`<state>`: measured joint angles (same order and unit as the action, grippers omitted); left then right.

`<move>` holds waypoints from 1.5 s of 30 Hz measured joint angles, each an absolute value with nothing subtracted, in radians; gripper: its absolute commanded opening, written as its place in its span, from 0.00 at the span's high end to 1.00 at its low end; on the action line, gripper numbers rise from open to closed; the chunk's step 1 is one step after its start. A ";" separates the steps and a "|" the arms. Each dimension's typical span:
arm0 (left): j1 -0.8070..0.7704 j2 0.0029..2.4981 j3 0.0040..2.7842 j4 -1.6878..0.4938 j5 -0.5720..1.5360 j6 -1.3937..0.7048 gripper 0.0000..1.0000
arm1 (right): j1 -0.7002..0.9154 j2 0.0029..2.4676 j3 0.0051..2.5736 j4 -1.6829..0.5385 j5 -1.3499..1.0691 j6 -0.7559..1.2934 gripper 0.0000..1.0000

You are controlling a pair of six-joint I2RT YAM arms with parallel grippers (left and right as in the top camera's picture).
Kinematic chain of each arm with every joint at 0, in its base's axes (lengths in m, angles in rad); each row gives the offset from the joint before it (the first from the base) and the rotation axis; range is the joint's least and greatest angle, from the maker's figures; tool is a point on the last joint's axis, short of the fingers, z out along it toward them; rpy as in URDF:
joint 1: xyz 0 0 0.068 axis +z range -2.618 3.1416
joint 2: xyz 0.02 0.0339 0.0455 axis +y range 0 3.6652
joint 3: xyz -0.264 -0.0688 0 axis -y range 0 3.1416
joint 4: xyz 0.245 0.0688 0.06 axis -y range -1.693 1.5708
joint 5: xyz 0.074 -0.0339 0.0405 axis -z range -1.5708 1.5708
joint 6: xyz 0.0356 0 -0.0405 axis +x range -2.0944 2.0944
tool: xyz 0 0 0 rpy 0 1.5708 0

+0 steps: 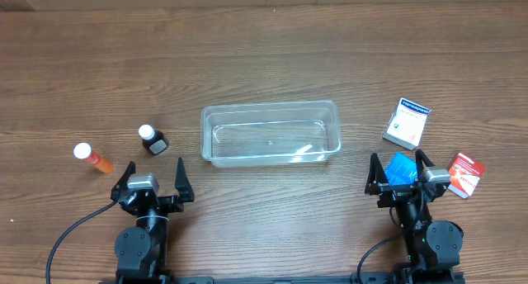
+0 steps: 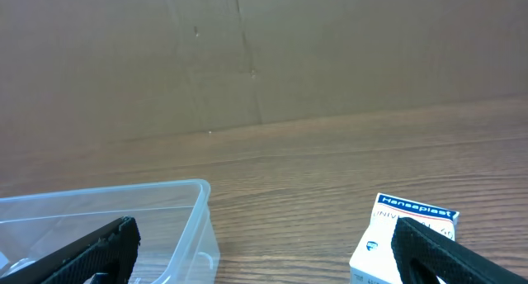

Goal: Pack container
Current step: 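Move the left gripper to the brown white-capped bottle and grasp it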

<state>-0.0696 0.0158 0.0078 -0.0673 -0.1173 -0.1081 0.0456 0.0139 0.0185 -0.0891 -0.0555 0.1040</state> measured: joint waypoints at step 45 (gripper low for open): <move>-0.060 1.262 1.336 -1.128 -0.099 -0.150 0.00 | 0.046 1.142 1.015 -1.008 -0.059 0.209 0.00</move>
<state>-0.0605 1.2621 1.3357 -1.1282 -0.0986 -0.1501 0.0460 1.1419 1.0153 -1.0080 -0.0586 0.2089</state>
